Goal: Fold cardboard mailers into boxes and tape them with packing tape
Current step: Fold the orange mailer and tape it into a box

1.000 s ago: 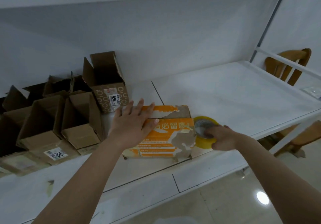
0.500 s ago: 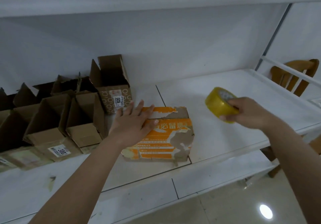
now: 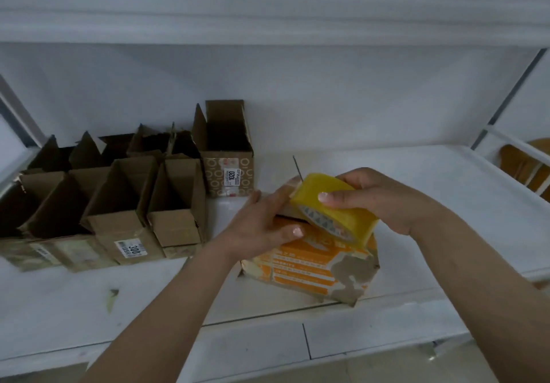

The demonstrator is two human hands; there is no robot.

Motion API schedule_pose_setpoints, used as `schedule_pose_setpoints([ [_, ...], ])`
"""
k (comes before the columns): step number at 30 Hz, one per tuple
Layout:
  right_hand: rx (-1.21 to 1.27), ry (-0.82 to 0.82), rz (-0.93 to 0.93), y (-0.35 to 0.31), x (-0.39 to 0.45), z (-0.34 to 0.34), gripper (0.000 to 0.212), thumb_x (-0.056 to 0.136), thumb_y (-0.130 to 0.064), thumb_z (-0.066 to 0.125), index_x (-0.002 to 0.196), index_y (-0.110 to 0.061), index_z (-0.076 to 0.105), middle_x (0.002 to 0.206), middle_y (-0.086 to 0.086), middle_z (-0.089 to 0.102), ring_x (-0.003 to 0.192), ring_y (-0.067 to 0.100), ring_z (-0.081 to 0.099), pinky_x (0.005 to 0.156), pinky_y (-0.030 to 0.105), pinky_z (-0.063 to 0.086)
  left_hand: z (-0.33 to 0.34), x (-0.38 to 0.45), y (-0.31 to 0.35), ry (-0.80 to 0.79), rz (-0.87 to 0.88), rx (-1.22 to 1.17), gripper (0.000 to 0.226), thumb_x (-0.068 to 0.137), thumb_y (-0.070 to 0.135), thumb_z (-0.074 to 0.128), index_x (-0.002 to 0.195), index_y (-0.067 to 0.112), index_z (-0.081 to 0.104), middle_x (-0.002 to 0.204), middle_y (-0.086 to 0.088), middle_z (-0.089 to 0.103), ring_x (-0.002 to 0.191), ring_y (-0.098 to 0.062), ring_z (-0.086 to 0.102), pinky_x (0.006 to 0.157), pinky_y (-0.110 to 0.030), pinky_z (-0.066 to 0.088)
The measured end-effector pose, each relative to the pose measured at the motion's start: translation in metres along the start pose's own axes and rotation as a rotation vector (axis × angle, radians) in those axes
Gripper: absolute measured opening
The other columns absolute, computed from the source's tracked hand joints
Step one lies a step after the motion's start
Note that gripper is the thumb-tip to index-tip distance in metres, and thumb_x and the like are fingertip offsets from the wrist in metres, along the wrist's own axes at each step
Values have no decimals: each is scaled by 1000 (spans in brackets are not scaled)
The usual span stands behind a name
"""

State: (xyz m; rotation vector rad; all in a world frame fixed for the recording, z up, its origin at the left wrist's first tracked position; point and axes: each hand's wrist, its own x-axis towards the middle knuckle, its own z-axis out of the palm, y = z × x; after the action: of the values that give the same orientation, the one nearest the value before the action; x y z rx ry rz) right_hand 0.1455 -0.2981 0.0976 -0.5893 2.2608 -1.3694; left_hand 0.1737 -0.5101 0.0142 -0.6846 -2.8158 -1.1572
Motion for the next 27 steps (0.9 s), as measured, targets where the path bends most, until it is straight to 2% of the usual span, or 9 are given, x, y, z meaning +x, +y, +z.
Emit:
schedule_pose_setpoints([
  [1, -6, -3, 16, -1, 3, 3, 58, 56, -53, 74, 95, -11, 73, 90, 11, 75, 85, 29, 72, 78, 41, 57, -1, -2, 2, 33, 28, -99, 91, 62, 98, 21, 138, 48, 22, 125, 27, 49, 110, 31, 30, 113, -52, 19],
  [3, -48, -53, 42, -5, 9, 6, 64, 54, -59, 80, 97, -12, 72, 91, 8, 76, 86, 27, 73, 81, 43, 57, 1, -4, 8, 85, 39, -290, 94, 68, 94, 28, 139, 34, 40, 133, 17, 53, 128, 10, 40, 112, -57, 24],
  [4, -74, -89, 53, -7, 11, 9, 64, 54, -61, 81, 97, -14, 73, 91, 6, 76, 85, 24, 73, 81, 42, 58, 2, -4, 11, 110, 23, -378, 91, 71, 92, 29, 134, 31, 49, 134, 14, 56, 128, 1, 46, 112, -51, 30],
  [7, -114, -146, 56, -10, 18, 14, 54, 60, -63, 77, 90, -18, 73, 86, 1, 76, 80, 19, 73, 71, 32, 59, 5, -4, 23, 213, -136, -593, 60, 79, 85, 28, 110, 48, 64, 109, 20, 69, 107, 5, 61, 87, -13, 47],
  [10, -141, -146, 55, -15, 21, 11, 57, 55, -63, 71, 87, -16, 74, 83, 2, 76, 77, 19, 73, 64, 25, 57, 11, 2, 16, 342, -250, -682, 44, 101, 52, 31, 97, 41, 74, 95, 9, 75, 93, -2, 68, 79, -16, 49],
  [14, -154, -113, 43, -22, 26, -9, 68, 56, -58, 77, 97, -4, 73, 88, 10, 75, 83, 26, 72, 74, 29, 55, 13, 9, 12, 419, -233, -709, 54, 106, 27, 29, 83, 44, 76, 81, 17, 74, 82, 5, 67, 67, -5, 46],
  [18, -113, -91, 63, -24, 26, -23, 42, 61, -31, 81, 87, 0, 69, 81, 14, 69, 78, 27, 66, 72, 30, 48, 15, 13, 6, 435, -214, -745, 44, 104, 38, 28, 125, 24, 64, 112, 8, 72, 108, -5, 64, 86, -11, 48],
  [21, -210, -37, 129, -18, 29, -23, 66, 55, -55, 71, 94, -2, 73, 85, 11, 75, 83, 28, 71, 80, 33, 52, 11, 13, -2, 473, -228, -758, 56, 94, 52, 29, 137, 24, 53, 131, 9, 61, 115, -6, 60, 98, -20, 44],
  [27, -353, 32, 145, -22, 47, -7, 82, 48, -80, 61, 81, -6, 75, 71, 6, 74, 64, 20, 71, 70, 31, 54, 7, 11, -10, 576, -301, -943, 40, 105, 39, 28, 128, 23, 56, 131, 3, 61, 119, -11, 59, 110, -36, 38],
])
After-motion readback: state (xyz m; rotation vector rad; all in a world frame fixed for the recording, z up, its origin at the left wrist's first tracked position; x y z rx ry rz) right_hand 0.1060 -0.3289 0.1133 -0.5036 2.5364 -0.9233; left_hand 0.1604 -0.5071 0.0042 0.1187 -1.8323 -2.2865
